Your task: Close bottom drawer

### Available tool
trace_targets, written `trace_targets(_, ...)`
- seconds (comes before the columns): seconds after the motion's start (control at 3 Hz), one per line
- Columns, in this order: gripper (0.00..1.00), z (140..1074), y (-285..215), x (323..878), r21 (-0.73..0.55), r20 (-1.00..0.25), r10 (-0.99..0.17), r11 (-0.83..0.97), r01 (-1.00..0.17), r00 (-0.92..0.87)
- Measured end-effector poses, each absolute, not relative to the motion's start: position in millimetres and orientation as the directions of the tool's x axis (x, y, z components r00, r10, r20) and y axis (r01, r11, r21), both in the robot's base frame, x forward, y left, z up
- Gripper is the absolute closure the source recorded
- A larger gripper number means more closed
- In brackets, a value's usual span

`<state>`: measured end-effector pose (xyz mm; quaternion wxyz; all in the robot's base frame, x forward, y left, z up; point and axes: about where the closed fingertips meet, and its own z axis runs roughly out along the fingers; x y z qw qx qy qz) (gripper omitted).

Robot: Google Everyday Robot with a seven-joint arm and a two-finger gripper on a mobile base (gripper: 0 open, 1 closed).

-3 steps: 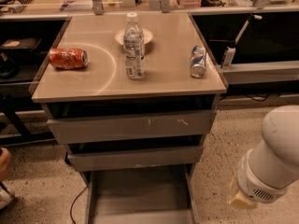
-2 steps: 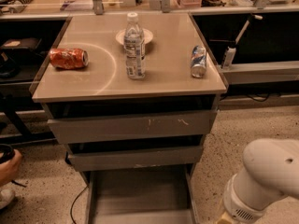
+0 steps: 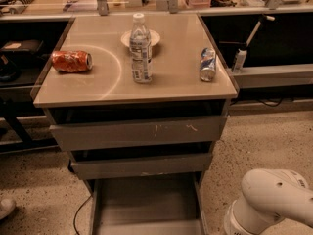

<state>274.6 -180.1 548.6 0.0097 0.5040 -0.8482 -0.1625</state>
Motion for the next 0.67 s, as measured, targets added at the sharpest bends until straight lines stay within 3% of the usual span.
trace_targets(0.67,1.00,447,-193,255,0.402,-0.169,-0.768,0.518,-0.755,-0.617)
